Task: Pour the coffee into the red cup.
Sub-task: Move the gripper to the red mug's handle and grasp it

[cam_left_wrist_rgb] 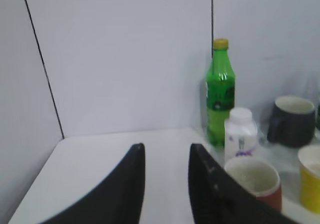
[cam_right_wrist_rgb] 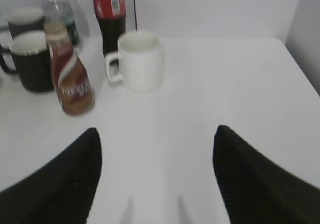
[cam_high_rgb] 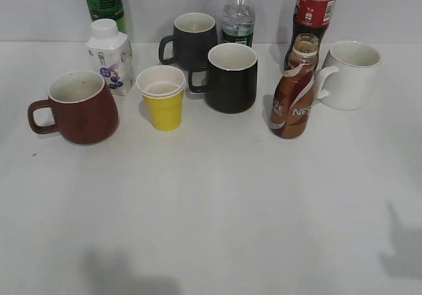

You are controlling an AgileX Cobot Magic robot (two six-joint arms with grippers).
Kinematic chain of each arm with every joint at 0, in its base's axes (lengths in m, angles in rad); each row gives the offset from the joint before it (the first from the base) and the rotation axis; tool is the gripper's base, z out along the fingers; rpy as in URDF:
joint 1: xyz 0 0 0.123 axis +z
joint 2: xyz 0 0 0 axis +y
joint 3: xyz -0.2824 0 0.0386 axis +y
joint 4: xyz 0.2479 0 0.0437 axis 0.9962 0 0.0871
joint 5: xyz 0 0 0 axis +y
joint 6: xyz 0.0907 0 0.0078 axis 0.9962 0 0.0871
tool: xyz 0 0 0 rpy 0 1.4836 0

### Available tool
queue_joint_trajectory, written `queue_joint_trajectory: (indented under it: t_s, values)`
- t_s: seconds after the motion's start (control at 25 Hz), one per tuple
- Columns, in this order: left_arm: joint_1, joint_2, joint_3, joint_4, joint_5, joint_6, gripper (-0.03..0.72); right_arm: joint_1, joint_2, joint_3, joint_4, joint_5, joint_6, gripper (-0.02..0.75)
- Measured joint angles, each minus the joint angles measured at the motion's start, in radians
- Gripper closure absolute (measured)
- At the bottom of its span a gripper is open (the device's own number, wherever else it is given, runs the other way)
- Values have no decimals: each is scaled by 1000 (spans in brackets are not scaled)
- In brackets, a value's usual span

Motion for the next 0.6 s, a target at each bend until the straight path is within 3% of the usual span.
queue_joint_trajectory:
  t_s: [0.16, 0.32, 0.6]
  values:
    - [0, 198, 39, -10, -248, 0, 444, 16, 179, 18, 11, -206, 0, 219]
    - [-10, 440, 41, -18, -421, 0, 442, 86, 346, 19, 12, -413, 0, 219]
    - [-116, 834, 46, -53, -494, 0, 389, 184, 669, 20, 19, -641, 0, 219]
